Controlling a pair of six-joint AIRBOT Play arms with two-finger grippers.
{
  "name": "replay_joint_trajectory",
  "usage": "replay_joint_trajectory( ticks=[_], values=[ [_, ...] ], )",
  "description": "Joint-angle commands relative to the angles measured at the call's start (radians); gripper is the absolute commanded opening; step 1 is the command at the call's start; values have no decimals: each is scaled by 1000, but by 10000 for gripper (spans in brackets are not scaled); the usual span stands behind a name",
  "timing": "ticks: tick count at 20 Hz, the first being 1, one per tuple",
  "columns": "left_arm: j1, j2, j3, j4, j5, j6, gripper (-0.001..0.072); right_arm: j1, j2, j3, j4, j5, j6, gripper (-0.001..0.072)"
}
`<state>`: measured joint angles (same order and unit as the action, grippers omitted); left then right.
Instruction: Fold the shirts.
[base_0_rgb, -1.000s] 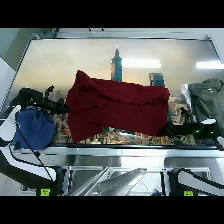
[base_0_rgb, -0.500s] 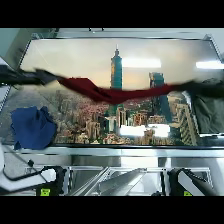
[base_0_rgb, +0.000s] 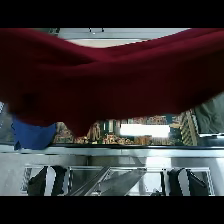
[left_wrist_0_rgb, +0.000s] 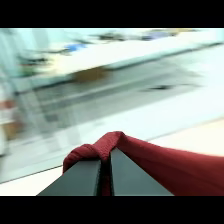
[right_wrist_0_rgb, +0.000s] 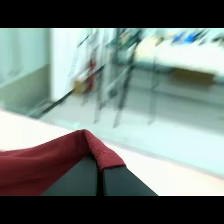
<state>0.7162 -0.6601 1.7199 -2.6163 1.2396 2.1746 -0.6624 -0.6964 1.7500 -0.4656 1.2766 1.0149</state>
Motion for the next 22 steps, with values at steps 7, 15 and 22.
replay_joint_trajectory(
  ticks=[7,15,22],
  values=[
    [-283,-327,-301,-12,36,107,19,155,-220,-407,-5,6,-125,17],
    [-608,-1065,-69,164,-149,103,19,366,-773,-566,40,-312,-246,17],
    [-607,-1314,329,215,-31,-47,19,353,-973,-366,50,-271,-193,17]
  ],
)
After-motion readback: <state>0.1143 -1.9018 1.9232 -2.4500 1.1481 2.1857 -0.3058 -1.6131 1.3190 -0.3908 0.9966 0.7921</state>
